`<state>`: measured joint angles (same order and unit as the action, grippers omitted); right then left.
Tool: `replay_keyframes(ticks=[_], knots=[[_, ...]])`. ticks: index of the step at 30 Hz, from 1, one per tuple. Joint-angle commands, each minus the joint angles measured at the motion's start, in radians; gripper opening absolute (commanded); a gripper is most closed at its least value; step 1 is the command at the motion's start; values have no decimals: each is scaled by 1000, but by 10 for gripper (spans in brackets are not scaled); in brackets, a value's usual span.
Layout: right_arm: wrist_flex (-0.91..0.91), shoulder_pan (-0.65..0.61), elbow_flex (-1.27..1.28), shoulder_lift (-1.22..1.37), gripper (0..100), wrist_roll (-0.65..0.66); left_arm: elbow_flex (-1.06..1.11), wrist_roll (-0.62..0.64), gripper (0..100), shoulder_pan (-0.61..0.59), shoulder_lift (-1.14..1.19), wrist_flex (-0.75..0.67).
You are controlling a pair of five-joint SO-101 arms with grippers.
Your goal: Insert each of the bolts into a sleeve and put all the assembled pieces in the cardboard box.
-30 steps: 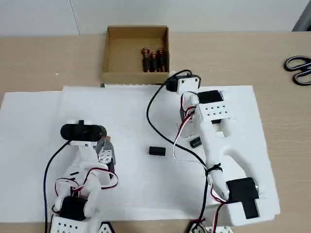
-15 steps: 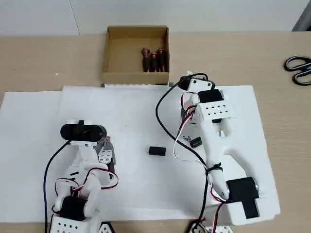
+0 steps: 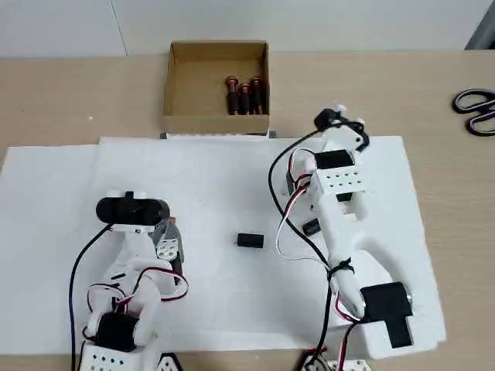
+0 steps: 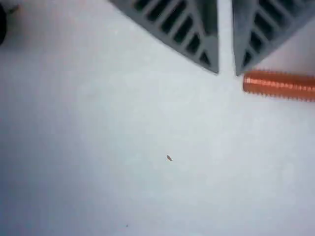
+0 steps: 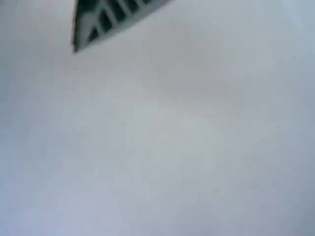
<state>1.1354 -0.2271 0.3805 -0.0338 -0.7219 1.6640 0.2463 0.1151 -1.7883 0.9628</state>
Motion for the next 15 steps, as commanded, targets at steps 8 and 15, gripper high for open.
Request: replay_keyframes(ticks=[8, 15], knots=[[-8, -12, 9, -4, 274, -110, -16, 6, 6, -3, -9, 5], [64, -21, 14, -5, 274, -112, -16, 6, 6, -3, -9, 5]])
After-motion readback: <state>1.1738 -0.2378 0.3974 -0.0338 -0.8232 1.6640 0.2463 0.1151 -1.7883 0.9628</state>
